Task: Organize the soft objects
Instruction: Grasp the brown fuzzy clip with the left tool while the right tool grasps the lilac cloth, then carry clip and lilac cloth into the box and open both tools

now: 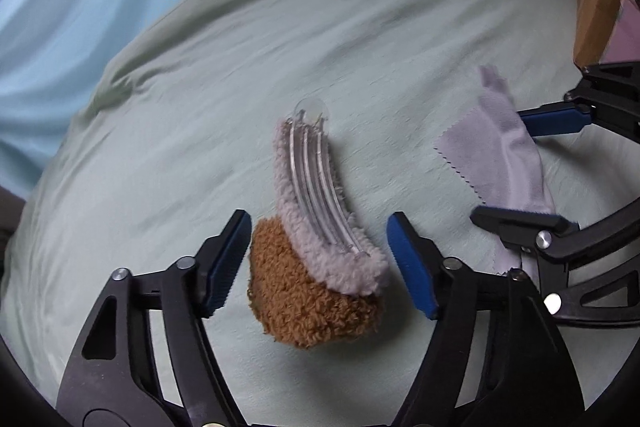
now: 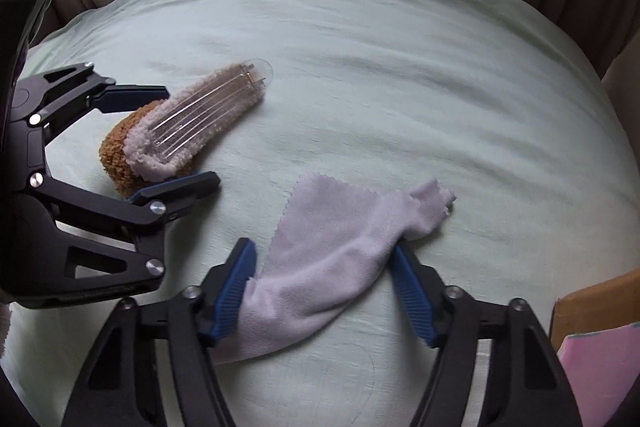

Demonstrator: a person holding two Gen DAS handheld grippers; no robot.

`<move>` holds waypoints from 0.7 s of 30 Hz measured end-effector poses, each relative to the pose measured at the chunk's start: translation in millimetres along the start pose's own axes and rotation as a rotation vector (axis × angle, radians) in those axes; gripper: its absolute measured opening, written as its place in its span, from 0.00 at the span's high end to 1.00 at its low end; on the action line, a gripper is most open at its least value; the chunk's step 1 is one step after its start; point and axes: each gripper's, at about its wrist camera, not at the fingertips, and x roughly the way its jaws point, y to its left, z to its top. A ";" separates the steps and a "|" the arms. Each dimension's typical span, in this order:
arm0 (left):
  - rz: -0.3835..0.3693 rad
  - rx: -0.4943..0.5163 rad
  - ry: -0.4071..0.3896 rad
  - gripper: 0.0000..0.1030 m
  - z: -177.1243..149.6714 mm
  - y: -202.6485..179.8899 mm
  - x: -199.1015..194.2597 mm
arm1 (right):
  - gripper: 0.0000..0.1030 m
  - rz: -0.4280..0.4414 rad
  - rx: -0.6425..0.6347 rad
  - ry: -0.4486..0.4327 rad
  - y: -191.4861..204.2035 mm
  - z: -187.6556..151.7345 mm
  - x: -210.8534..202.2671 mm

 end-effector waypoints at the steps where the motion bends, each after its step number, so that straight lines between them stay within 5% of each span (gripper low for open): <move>1: 0.005 0.016 -0.003 0.43 -0.2 -2.6 -1.0 | 0.52 0.001 -0.005 -0.002 1.8 -0.2 -0.5; 11: 0.017 -0.008 -0.008 0.60 -1.1 5.9 -5.4 | 0.87 0.016 0.042 -0.014 -5.6 2.8 -4.6; 21: 0.030 -0.073 -0.039 0.62 3.4 12.1 -53.0 | 0.90 0.040 0.105 -0.052 -17.9 10.2 -42.5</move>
